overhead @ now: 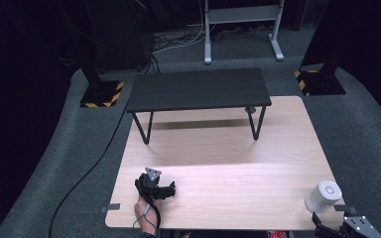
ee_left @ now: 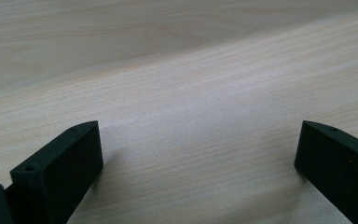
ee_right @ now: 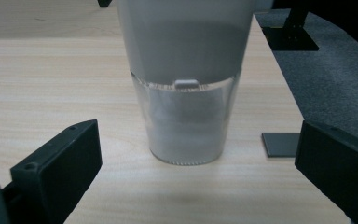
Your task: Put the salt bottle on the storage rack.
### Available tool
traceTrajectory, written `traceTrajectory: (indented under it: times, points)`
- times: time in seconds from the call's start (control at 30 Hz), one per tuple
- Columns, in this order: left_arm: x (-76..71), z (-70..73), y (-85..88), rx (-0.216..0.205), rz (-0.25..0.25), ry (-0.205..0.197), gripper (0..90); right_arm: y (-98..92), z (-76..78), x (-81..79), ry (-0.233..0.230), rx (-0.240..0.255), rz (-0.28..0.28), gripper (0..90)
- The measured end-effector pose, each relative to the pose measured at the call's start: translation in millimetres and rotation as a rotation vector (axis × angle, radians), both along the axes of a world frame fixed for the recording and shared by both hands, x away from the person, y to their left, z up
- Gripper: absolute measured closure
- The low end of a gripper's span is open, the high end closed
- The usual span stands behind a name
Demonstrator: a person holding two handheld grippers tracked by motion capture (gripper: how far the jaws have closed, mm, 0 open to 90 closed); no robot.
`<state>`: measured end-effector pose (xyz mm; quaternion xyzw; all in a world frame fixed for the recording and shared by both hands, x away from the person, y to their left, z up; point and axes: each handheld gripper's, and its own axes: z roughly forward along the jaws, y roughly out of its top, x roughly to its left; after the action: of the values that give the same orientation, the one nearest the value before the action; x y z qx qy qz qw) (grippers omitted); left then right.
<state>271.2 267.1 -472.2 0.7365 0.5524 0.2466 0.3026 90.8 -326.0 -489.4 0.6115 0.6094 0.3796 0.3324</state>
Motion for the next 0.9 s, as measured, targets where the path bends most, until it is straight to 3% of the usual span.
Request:
traceTrajectory:
  times: [0.4, 0.57, 0.6, 0.63, 0.67, 0.8, 0.9]
  points:
    - [-0.2, 0.0, -0.2, 0.003, -0.003, -0.002, 0.2, 5.3, -9.4, 35.2, 0.002, -0.003, 0.035, 0.0]
    - [-0.1, 0.0, 0.0, 0.002, -0.005, -0.001, 0.2, 8.3, -11.9, 42.6, -0.001, -0.009, 0.033, 0.0]
    - [-0.1, 0.0, 0.1, 0.002, -0.005, -0.001, 0.2, 6.1, -12.6, 43.6, -0.006, 0.001, 0.045, 7.1]
    - [0.0, 0.0, 0.2, 0.001, -0.005, -0.001, 0.2, 9.0, -16.3, 40.6, -0.032, 0.005, 0.022, 29.2]
    - [0.0, 0.0, 0.2, 0.001, -0.006, -0.001, 0.2, 14.9, -19.6, 37.3, -0.055, 0.002, -0.025, 29.1]
    - [-0.3, -0.1, 0.1, 0.002, -0.008, -0.002, 0.3, 23.3, -20.8, 37.1, -0.061, -0.021, -0.039, 29.5]
    - [-0.2, -0.1, 0.1, 0.002, -0.008, -0.002, 0.2, 23.5, -22.4, 36.4, -0.069, -0.011, -0.036, 29.5]
